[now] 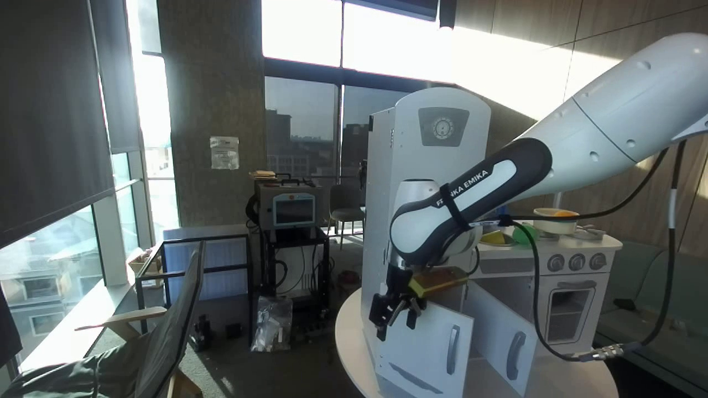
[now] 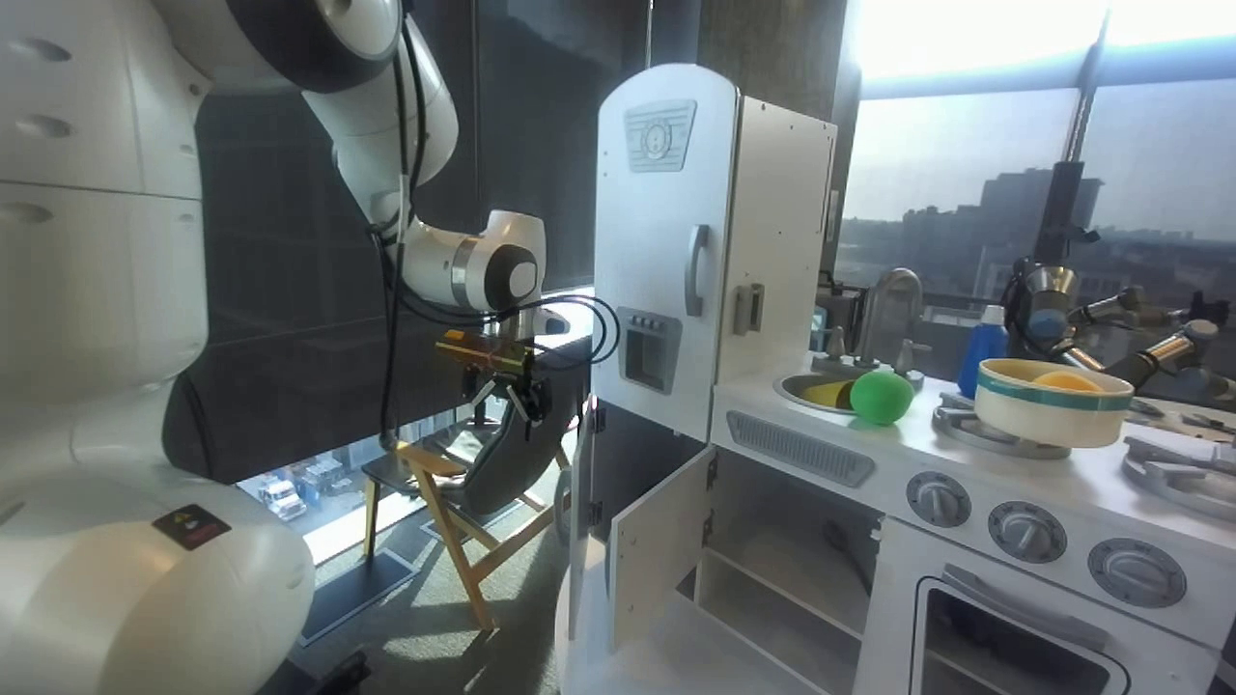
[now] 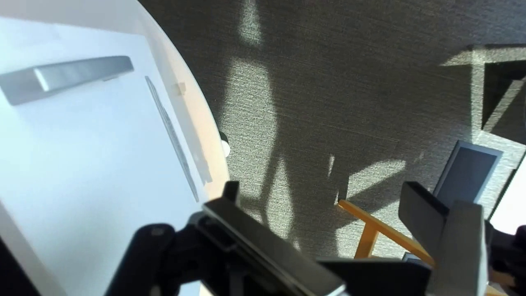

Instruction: Close all three cabinet doors

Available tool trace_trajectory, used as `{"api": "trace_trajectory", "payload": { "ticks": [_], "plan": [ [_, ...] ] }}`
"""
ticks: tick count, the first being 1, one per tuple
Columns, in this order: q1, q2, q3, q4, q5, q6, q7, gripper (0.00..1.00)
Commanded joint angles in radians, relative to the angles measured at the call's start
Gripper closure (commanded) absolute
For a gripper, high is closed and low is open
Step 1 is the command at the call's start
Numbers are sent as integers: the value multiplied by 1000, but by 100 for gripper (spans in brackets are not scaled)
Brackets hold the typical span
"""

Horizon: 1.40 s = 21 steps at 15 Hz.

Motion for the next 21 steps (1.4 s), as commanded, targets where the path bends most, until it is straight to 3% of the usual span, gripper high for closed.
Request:
{"api": "trace_trajectory", "payload": {
  "ticks": [1,6,11,15,21],
  "plan": [
    [-9,-100,-9,-158,-69,153,-5,0],
    [-62,-108,-61,-227,-219,302,40,0],
    [-130,-87,-127,-223,-292,316,69,0],
    [-164,-81,-157,-225,-481,361,149,0],
    [-144,-137,-131,-271,-378,329,134,0]
  ]
}}
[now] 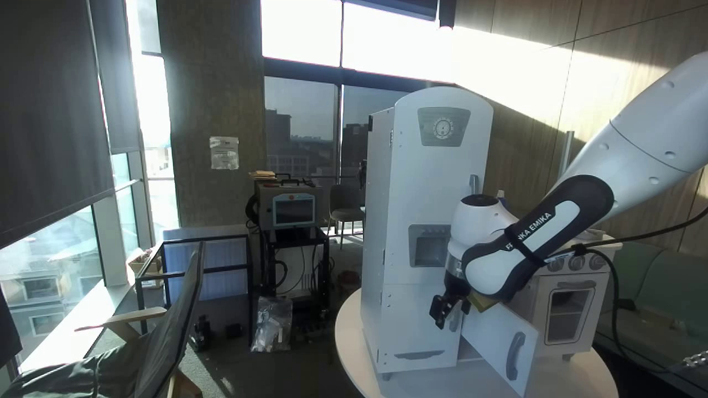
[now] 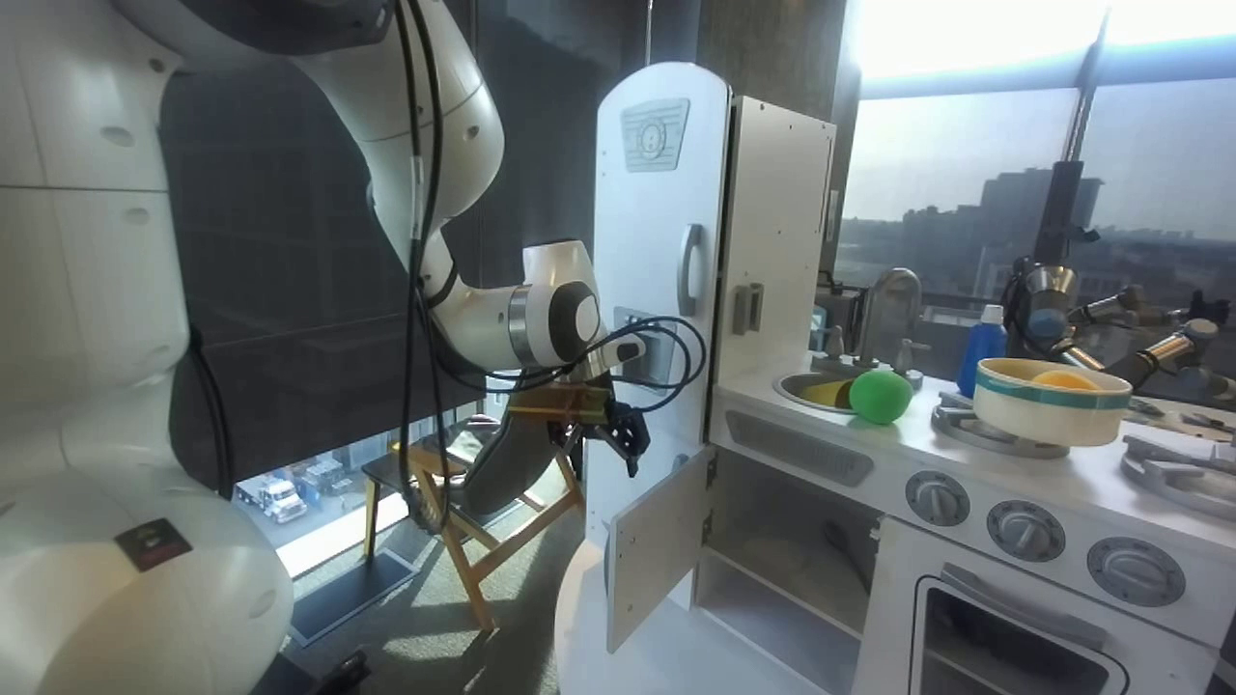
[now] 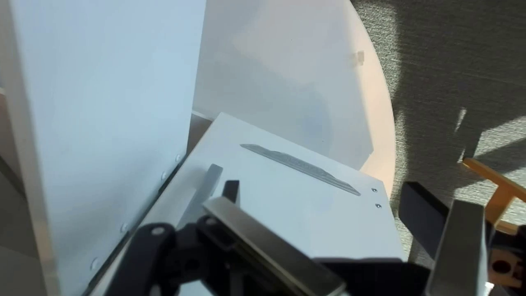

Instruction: Close all three cabinet doors

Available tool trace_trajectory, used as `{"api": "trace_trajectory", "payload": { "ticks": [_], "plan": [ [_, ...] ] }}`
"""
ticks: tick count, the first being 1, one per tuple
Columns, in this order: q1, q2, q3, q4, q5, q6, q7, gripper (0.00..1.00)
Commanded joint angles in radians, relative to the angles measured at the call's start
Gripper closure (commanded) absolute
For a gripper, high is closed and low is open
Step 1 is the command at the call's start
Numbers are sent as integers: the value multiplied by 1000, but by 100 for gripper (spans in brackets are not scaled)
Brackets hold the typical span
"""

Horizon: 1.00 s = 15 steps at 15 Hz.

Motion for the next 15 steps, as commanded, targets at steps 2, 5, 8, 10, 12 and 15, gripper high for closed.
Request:
{"api": "trace_trajectory", "payload": {
  "ticks": [2,5,8,10,12,15],
  "plan": [
    [10,-82,18,-60,32,-43,40,0],
    [-3,-115,19,-94,20,-102,84,0],
    [-25,-146,8,-129,43,-138,115,0],
    [-43,-167,3,-152,46,-166,150,0],
    [-67,-191,-3,-176,39,-183,194,0],
    [-121,-206,0,-180,-41,-193,282,0]
  ]
}}
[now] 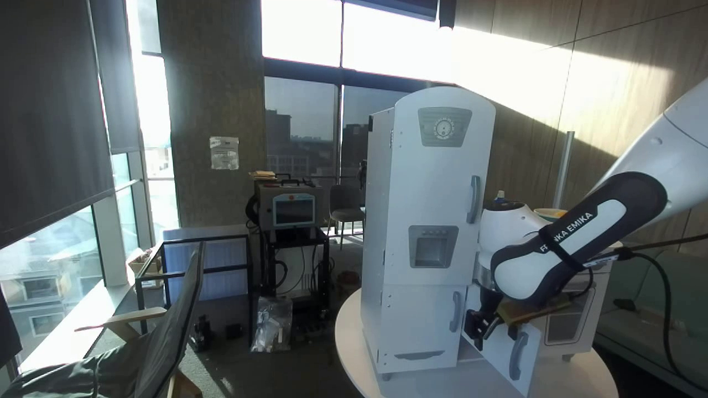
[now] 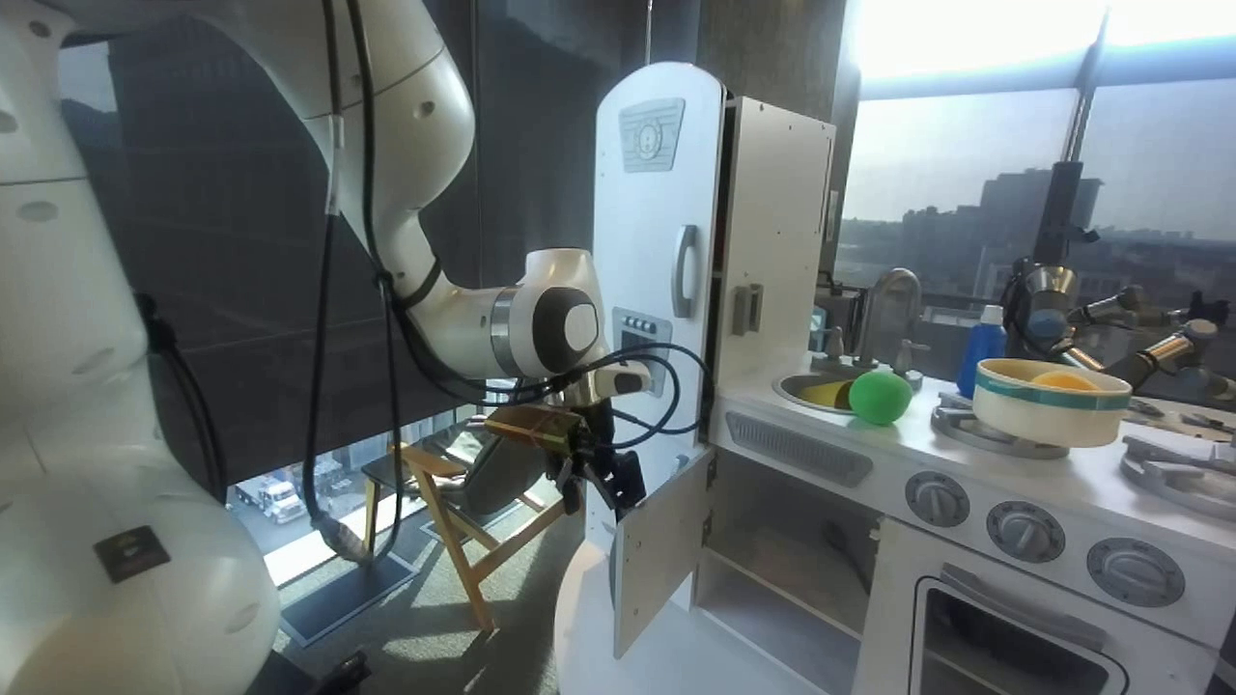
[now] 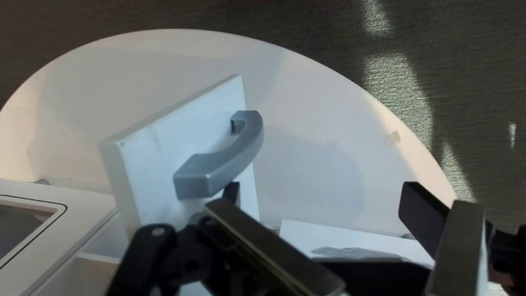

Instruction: Close all three cabinet doors

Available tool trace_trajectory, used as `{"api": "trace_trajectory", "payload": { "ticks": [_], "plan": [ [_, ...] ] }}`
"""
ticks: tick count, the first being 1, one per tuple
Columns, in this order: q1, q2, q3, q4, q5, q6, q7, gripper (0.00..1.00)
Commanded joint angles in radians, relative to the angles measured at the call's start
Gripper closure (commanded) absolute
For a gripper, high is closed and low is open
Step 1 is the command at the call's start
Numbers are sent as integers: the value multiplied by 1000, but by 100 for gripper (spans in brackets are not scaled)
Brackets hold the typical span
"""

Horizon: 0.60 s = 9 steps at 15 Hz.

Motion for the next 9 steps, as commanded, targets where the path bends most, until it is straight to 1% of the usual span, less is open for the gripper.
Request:
{"api": "trace_trajectory", "payload": {
  "ticks": [1,2,6,9],
  "plan": [
    [-69,-59,11,-20,-113,-29,138,0],
    [-89,-58,15,-14,-163,-32,187,0],
    [-139,-59,0,-5,-244,-78,281,0],
    [-172,-38,-11,19,-330,-52,361,0]
  ]
}}
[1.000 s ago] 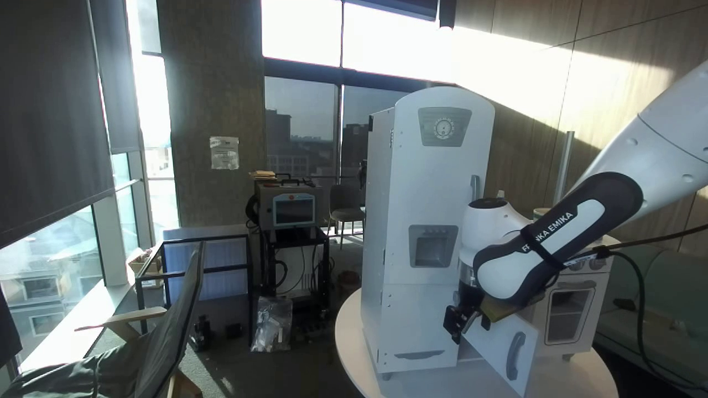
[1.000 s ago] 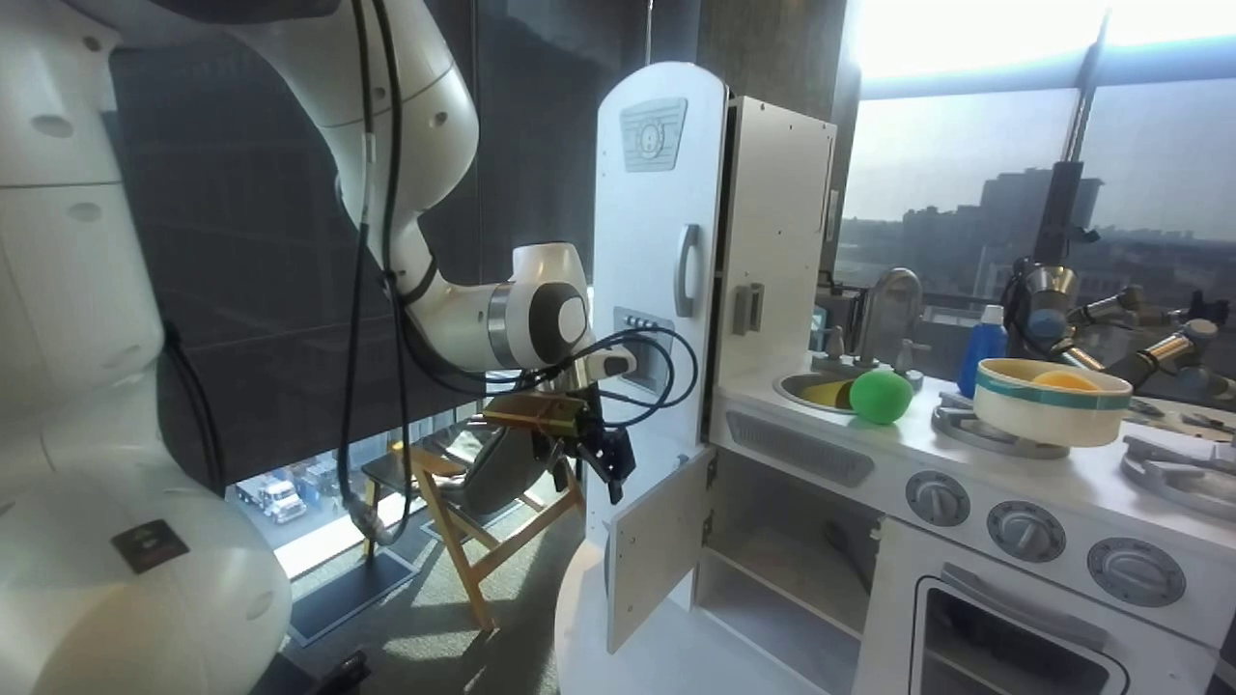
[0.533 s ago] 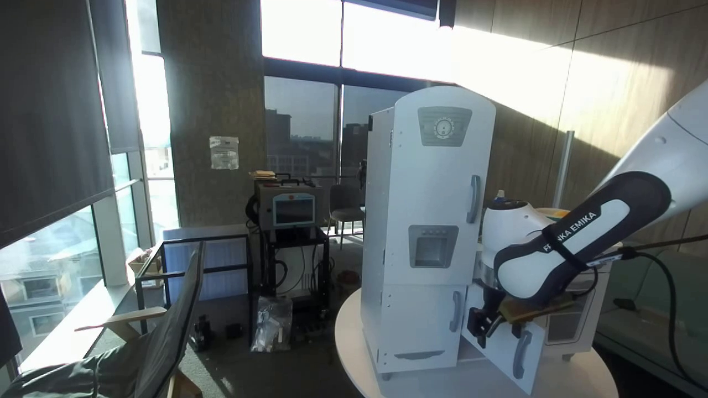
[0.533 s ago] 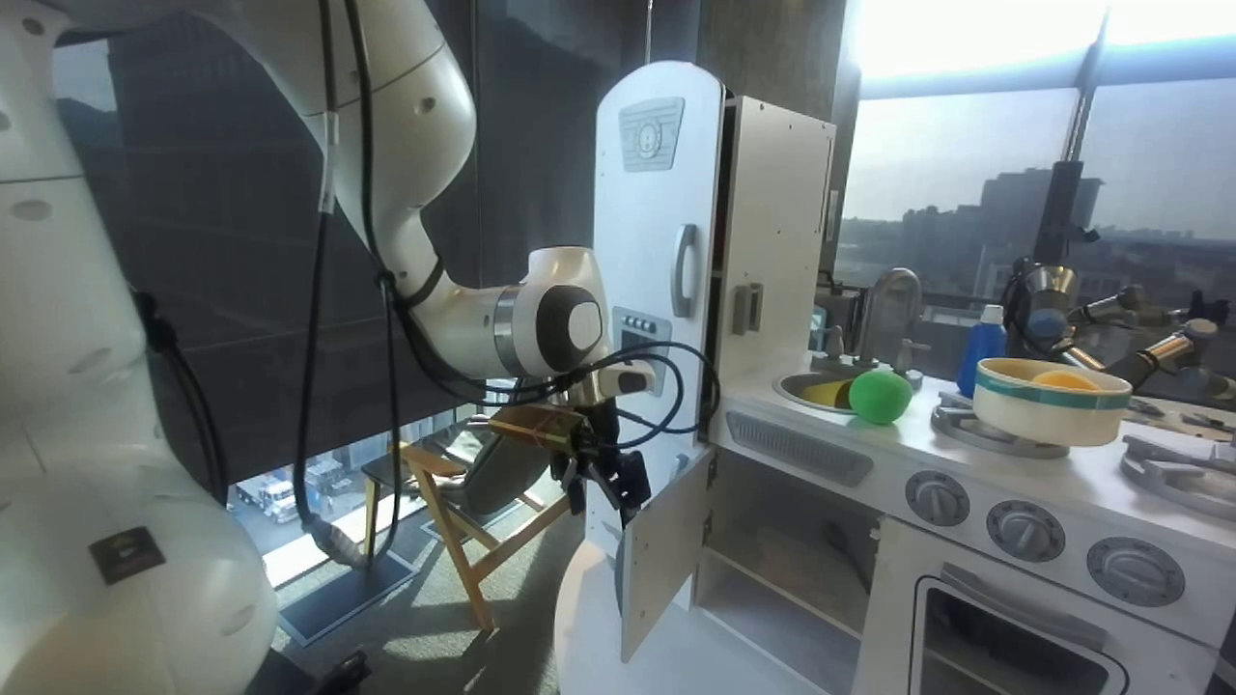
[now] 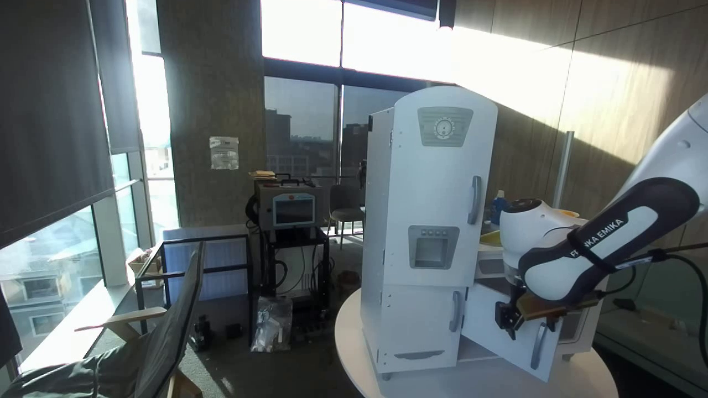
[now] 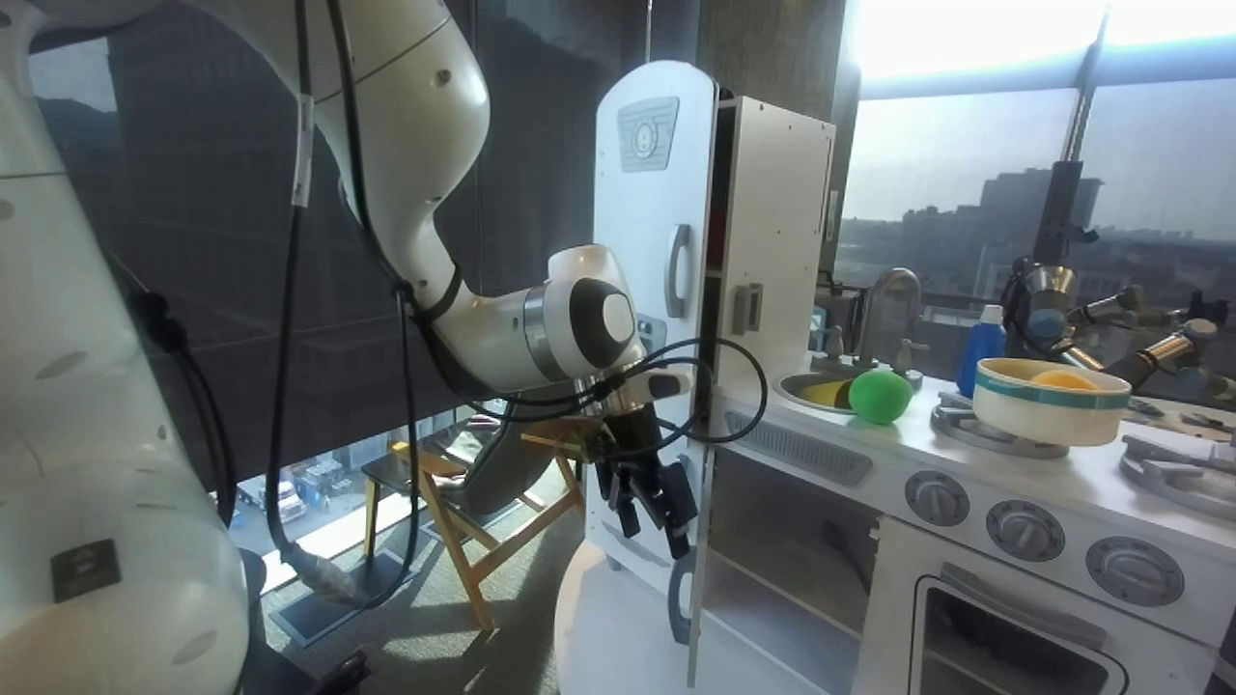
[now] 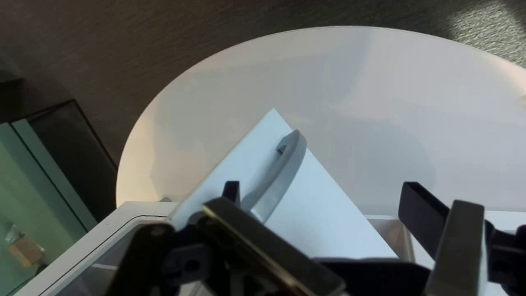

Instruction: Close all three cabinet doors

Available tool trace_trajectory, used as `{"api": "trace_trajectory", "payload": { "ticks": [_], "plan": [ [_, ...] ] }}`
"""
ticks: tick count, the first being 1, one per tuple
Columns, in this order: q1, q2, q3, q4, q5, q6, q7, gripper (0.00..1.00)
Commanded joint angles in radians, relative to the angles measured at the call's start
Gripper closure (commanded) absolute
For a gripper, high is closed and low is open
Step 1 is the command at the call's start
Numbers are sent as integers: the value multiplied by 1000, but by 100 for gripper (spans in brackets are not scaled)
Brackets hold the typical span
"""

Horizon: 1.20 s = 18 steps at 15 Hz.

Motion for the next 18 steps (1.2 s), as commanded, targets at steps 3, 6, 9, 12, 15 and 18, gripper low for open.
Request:
{"api": "trace_trajectory", "payload": {
  "ticks": [3,6,9,12,15,18],
  "plan": [
    [-41,10,-1,54,-238,-3,224,0],
    [-33,1,-30,63,-301,25,328,0],
    [-24,43,-57,85,-279,83,377,0],
    [-21,48,-46,93,-349,88,464,0],
    [-2,13,-42,81,-388,25,494,0],
    [37,-32,-17,60,-400,-127,494,0]
  ]
}}
